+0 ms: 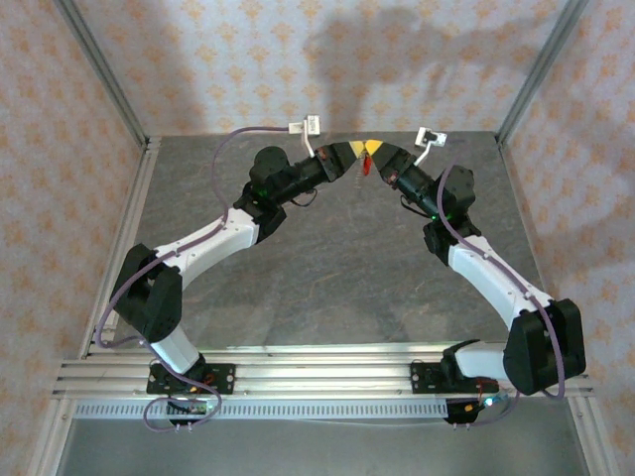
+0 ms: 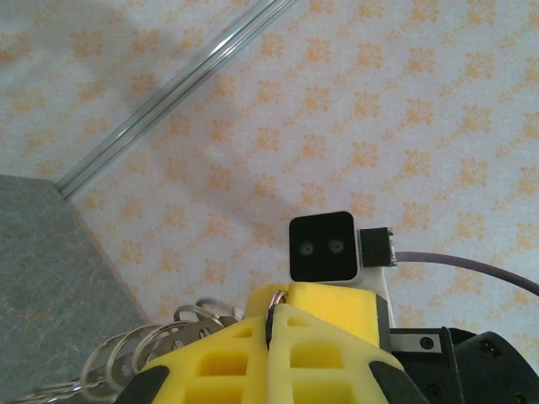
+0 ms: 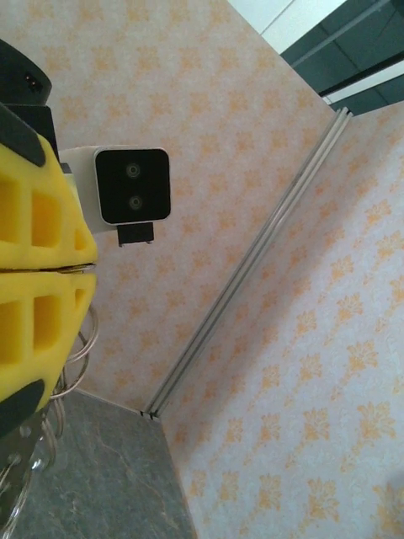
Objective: Put the keys on the keyring
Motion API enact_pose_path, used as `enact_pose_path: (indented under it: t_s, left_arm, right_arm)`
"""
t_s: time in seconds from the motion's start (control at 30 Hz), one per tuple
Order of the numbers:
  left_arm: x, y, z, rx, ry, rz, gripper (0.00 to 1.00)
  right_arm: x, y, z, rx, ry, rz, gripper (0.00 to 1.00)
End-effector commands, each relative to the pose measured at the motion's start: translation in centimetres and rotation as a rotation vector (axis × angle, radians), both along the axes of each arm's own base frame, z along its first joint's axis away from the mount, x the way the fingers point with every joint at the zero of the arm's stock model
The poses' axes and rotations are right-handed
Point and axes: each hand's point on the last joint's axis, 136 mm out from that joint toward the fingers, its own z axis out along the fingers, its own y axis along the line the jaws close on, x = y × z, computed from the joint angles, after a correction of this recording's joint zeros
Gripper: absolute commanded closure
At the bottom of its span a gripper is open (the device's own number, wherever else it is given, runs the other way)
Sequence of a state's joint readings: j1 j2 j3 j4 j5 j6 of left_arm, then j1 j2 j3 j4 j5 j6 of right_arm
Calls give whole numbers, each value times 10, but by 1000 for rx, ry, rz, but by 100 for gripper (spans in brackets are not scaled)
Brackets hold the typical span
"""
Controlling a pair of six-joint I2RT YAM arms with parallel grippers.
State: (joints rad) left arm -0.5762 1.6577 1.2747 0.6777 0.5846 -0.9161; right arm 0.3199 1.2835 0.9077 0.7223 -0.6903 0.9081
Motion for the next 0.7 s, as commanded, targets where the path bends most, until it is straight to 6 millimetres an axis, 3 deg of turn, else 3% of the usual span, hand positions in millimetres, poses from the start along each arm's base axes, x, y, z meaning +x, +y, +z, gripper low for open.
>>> enact_pose_path:
  t_s: [0.0,0.2,0.3,0.4,0.67]
  left_arm:
    - [-10,0,37,-55,-89,-9,100]
    - [-10,-1,38,-10,-98,-4,99]
    - [-11,5,41,58,-119,24,73]
    - [-11,18,46,122,-144,50,56]
    - [4,50,47,200,-150,26,45]
  right_arm:
    - [-10,2,11,5,-56,24,100]
    - [-8,1,9,-25,-52,7,100]
    - [-4,2,6,-74,-39,-2,100]
    - [1,1,7,-91,-32,19,100]
    - [15,-5,8,-113,-5,120,100]
